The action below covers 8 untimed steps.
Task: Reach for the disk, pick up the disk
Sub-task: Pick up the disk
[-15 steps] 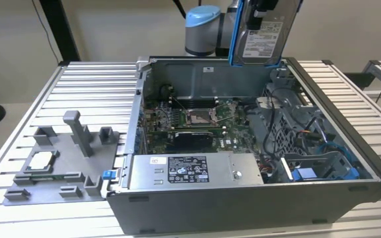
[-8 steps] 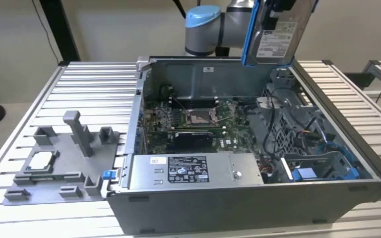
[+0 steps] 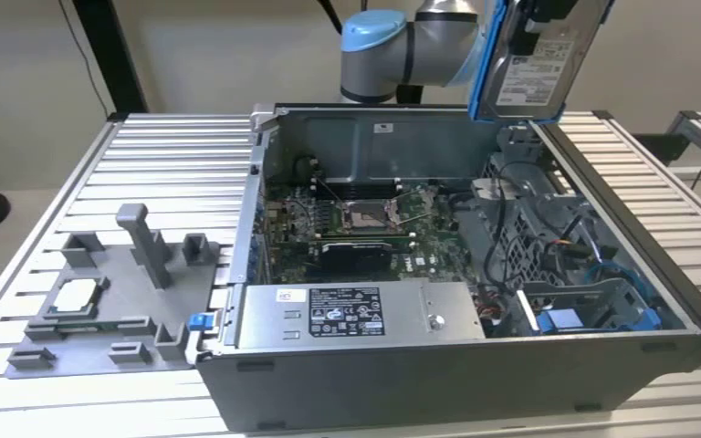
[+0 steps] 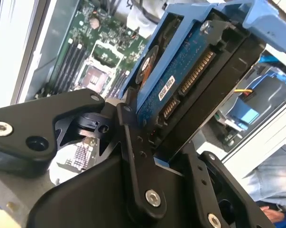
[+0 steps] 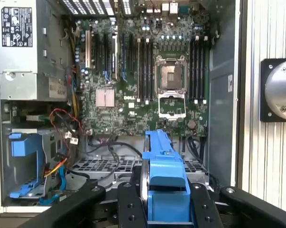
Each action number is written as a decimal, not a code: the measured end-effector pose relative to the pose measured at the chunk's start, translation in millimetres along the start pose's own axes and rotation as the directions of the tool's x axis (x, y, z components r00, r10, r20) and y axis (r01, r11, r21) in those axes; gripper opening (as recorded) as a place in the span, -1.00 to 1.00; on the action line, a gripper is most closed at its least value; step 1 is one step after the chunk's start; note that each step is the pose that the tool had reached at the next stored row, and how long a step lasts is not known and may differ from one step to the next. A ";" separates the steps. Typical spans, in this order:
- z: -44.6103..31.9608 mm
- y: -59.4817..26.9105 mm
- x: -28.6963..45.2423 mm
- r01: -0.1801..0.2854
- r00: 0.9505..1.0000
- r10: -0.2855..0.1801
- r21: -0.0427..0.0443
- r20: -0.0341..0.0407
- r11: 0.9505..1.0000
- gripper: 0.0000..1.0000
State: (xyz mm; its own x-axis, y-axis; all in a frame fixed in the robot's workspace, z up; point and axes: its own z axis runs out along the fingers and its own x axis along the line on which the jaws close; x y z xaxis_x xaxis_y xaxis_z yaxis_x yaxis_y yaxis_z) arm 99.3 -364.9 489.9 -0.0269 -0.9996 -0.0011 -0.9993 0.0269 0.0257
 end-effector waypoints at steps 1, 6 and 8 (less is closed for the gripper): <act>0.0 -0.4 -0.1 0.000 1.000 0.000 0.000 0.000 1.000 -1.00; -0.1 -0.8 0.0 0.000 1.000 0.000 0.000 0.000 1.000 -1.00; -0.1 -0.8 0.0 0.000 1.000 0.000 0.000 0.000 1.000 -1.00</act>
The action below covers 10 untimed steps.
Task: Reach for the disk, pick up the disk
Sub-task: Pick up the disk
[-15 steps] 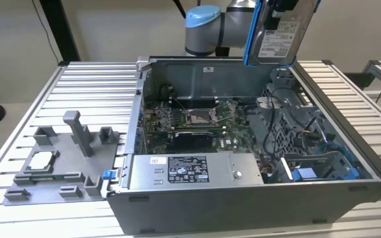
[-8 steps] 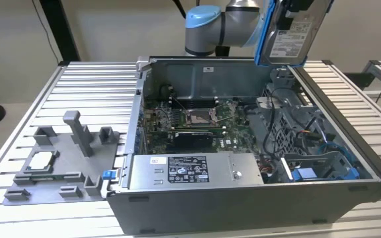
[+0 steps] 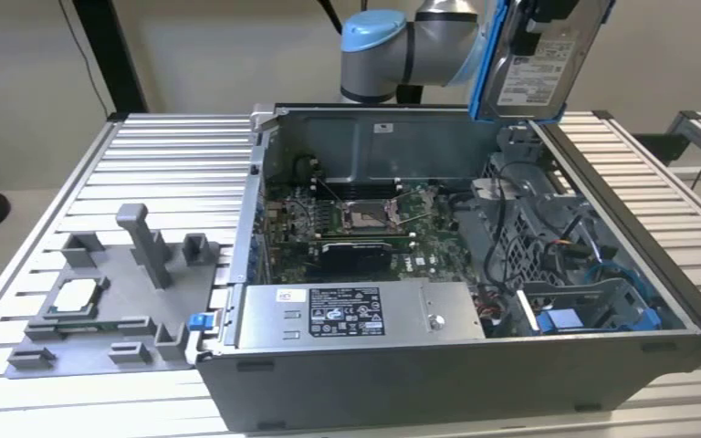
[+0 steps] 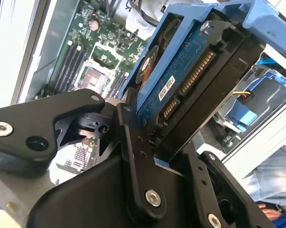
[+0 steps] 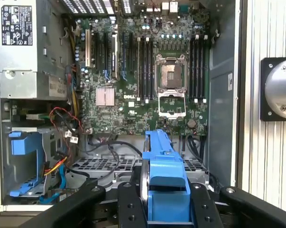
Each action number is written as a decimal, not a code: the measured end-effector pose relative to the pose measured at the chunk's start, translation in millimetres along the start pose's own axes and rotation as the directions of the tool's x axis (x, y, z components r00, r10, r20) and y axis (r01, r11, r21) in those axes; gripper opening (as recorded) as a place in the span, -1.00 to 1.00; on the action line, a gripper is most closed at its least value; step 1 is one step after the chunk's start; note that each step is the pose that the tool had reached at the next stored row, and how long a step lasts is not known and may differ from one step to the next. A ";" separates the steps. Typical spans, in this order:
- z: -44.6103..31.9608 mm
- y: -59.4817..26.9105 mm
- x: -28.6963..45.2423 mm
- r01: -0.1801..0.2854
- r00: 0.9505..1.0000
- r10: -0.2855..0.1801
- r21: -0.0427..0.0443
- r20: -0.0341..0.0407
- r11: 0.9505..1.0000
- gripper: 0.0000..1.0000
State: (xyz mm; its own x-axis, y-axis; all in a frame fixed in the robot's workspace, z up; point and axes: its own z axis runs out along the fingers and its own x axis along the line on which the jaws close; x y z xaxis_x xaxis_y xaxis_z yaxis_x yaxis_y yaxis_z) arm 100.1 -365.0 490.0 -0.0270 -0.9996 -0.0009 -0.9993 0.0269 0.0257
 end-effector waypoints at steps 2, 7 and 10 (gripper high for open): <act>0.0 -0.1 0.0 0.000 1.000 0.000 0.000 0.000 1.000 -1.00; 0.0 -0.1 0.4 0.000 1.000 0.000 0.000 0.000 1.000 -1.00; 0.0 -0.2 2.5 0.000 1.000 0.000 0.000 0.000 1.000 -1.00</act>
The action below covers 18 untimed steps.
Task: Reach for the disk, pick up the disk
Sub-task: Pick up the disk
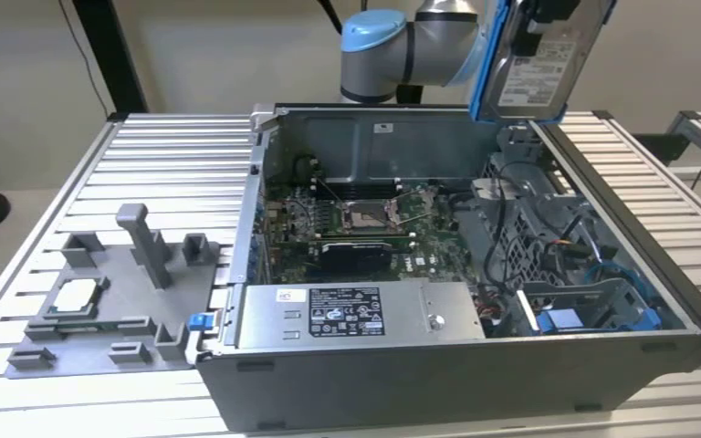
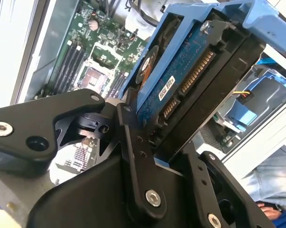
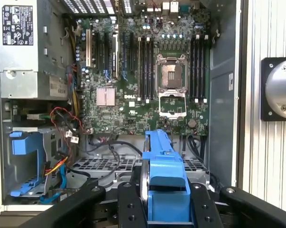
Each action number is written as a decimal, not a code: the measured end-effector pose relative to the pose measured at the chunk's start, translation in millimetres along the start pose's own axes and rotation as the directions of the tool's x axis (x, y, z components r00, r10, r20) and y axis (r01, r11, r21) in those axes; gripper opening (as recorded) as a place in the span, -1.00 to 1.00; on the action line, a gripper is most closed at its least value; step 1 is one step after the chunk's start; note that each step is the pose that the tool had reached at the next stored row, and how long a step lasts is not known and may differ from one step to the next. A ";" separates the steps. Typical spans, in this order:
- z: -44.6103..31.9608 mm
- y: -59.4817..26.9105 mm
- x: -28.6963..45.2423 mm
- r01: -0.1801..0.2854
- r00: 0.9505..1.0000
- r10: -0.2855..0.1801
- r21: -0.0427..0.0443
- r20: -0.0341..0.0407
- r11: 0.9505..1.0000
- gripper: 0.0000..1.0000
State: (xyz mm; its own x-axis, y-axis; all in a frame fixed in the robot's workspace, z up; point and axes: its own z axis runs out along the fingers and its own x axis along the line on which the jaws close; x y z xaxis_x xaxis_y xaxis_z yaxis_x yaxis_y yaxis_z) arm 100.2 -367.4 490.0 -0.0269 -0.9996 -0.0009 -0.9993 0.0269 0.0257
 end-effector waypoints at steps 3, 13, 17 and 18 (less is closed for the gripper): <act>0.0 -0.1 4.2 0.000 1.000 0.000 0.000 0.000 1.000 -1.00; 0.0 -0.5 19.8 0.000 1.000 0.000 0.000 0.000 1.000 -1.00; 0.0 -0.7 26.7 0.000 1.000 0.000 0.000 0.000 1.000 -1.00; 0.0 -0.8 28.5 0.000 1.000 0.000 0.000 0.000 1.000 -1.00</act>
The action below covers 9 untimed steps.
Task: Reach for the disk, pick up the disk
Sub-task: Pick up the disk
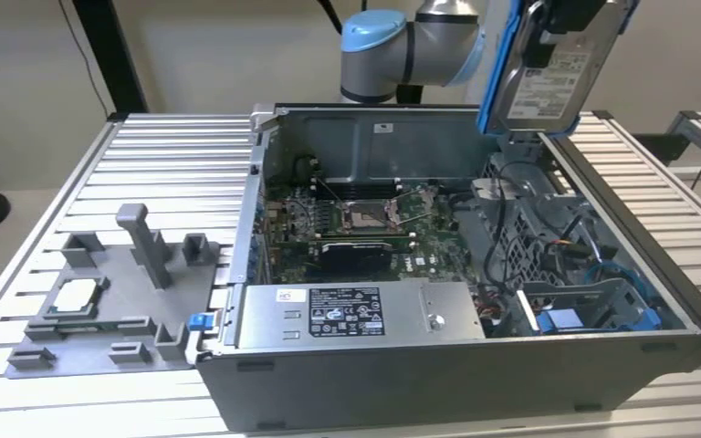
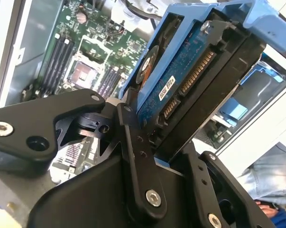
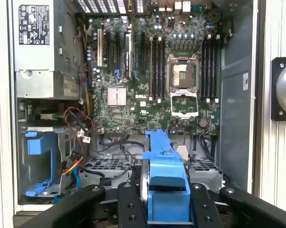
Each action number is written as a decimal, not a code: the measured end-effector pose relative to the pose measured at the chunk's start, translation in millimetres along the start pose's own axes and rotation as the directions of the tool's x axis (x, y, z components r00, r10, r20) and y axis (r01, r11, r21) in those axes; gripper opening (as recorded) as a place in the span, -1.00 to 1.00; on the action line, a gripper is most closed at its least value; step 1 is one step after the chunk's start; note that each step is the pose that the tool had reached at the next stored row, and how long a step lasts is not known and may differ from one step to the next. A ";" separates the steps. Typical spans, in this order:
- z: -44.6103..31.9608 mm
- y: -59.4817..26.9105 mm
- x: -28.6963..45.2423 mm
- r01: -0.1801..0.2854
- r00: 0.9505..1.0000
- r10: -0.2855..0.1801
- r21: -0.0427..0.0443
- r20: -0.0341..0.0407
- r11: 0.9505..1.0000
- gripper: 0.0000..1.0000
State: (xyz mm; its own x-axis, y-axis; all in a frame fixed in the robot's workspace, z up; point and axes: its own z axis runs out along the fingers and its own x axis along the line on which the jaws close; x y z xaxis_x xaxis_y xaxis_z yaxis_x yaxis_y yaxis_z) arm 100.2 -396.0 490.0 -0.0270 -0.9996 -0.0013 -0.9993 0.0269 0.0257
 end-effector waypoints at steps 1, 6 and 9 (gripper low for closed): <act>0.0 0.0 1.7 0.000 1.000 0.000 0.000 0.000 1.000 -1.00; -0.1 -0.3 11.3 0.000 1.000 0.000 0.000 0.000 1.000 -1.00; 0.0 -0.5 17.3 0.000 1.000 0.000 0.000 0.000 1.000 -1.00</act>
State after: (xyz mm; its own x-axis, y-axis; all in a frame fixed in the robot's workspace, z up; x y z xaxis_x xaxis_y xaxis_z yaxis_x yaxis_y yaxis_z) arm 100.2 -413.3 490.0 -0.0270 -0.9996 -0.0015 -0.9993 0.0269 0.0257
